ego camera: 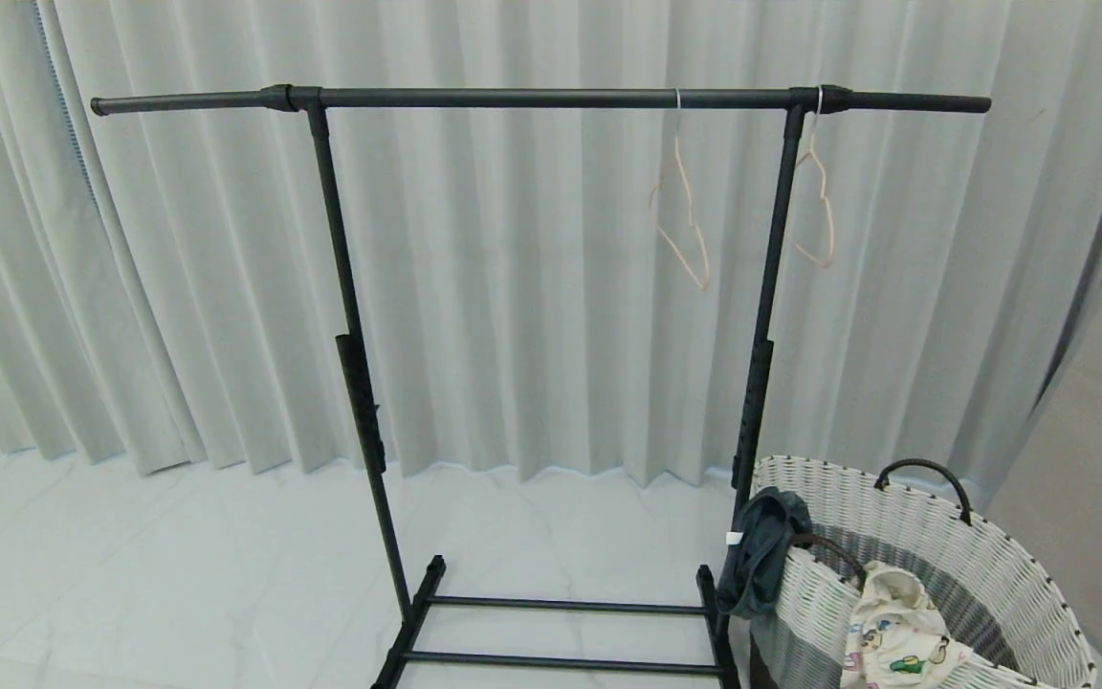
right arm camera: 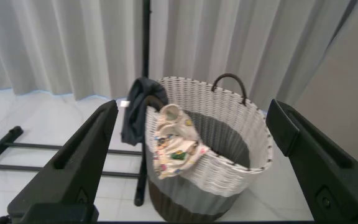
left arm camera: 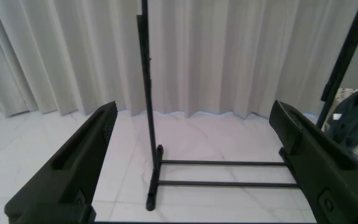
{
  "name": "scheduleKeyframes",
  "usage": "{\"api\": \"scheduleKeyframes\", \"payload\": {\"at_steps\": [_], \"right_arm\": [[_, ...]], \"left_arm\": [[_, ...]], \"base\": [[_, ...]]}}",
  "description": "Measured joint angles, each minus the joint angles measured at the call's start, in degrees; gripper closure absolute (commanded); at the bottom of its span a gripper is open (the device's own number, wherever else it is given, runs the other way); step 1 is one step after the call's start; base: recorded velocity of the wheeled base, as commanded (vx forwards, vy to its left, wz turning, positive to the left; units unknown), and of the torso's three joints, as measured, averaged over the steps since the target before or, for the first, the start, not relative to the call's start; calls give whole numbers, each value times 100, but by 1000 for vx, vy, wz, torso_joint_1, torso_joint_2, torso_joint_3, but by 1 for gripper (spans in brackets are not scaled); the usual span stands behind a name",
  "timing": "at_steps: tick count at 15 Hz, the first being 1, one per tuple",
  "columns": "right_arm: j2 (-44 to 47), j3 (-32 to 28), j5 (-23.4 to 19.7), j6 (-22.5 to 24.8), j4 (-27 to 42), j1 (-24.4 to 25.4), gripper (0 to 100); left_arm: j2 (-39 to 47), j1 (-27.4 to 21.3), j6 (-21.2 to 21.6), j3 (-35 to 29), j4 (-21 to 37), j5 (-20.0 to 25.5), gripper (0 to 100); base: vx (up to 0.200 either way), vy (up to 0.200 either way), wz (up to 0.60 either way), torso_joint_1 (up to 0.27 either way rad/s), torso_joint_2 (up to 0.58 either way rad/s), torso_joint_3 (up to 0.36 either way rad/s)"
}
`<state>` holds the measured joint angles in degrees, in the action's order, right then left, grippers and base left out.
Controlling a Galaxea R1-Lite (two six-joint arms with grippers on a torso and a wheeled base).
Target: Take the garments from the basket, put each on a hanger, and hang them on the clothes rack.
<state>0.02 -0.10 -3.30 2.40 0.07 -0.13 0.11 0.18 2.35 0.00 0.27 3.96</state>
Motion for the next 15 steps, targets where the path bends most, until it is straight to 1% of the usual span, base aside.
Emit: {"api": "scheduleKeyframes", "payload": {"at_steps": [5, 15], "right_arm": [[0, 0, 0, -2, 4, 0, 0], [-2, 0, 0, -40, 2, -2, 0]], "left_arm": [[0, -2, 10, 0, -2, 2, 0], [0, -2, 29, 0, -2, 2, 0]], "base": [[0, 0, 0, 0, 0, 0], [200, 0, 0, -1, 3, 4]]}}
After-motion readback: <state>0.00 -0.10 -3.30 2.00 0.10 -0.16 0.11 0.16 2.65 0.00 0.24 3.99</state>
